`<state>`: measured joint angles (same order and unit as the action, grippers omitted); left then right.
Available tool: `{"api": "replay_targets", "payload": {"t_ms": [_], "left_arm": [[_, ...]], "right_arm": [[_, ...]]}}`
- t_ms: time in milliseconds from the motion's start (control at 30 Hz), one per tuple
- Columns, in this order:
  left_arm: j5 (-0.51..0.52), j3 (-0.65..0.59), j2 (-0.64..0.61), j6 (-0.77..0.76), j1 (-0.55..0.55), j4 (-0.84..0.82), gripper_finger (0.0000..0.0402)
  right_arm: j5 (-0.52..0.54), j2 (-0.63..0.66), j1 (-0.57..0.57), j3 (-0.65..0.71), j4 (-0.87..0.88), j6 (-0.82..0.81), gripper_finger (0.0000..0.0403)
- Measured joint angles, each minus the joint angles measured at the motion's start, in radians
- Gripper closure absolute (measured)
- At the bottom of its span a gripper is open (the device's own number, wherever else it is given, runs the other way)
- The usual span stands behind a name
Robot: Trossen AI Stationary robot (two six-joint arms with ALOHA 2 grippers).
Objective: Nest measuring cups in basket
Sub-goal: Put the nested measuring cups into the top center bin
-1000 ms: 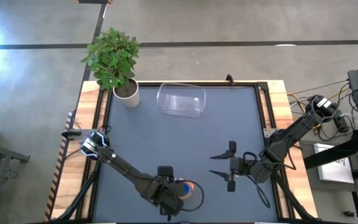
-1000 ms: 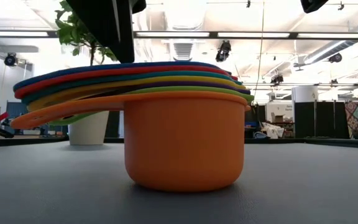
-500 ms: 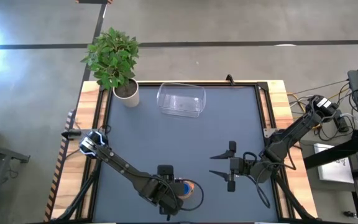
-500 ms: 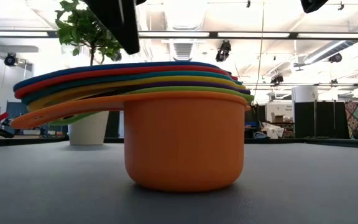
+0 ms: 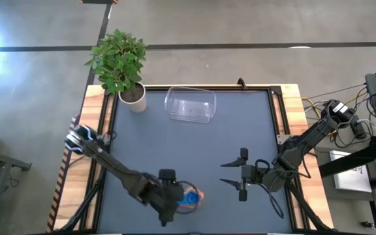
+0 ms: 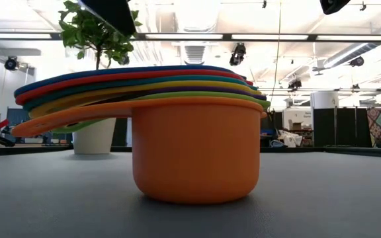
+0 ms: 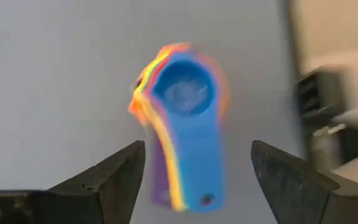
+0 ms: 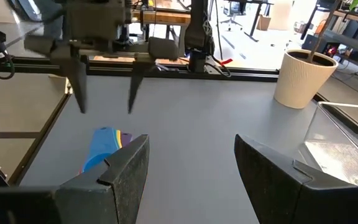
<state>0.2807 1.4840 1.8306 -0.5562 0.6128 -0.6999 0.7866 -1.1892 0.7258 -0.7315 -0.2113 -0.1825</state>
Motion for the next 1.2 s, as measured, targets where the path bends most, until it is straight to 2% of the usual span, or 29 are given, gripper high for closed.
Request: {"api": "replay_targets", "payload": {"t_ms": [167,267,400,567,700,967,1067,1200], "left_arm": [[-0.014,-0.249,-0.146,-0.024,0.000,0.388,0.0128],[-0.011,-0.303,-0.158,-0.012,0.000,0.436,0.0113],[-0.011,-0.306,-0.126,0.005,0.000,0.442,0.0078],[-0.011,-0.248,-0.065,0.017,-0.001,0.375,0.0029],[-0.010,-0.162,0.001,0.006,-0.001,0.274,0.0006],[-0.010,0.015,0.155,-0.019,-0.008,0.034,0.0003],[-0.010,0.052,0.179,-0.012,-0.009,0.026,0.0003],[-0.018,0.041,0.185,-0.010,-0.016,0.022,0.0003]], "right_arm": [[0.000,0.000,0.000,0.000,-0.001,0.000,0.0179],[0.000,0.000,0.000,0.000,-0.002,0.000,0.0179],[0.001,0.000,0.000,0.001,-0.001,0.000,0.0179],[0.002,0.000,0.000,0.001,-0.002,0.000,0.0179],[0.001,0.000,0.000,0.001,-0.002,0.000,0.0179],[0.001,0.000,0.000,0.001,-0.001,-0.013,0.0179],[0.001,0.000,0.000,0.001,-0.001,-0.013,0.0179],[0.001,0.000,0.000,0.001,0.000,-0.016,0.0179]]}}
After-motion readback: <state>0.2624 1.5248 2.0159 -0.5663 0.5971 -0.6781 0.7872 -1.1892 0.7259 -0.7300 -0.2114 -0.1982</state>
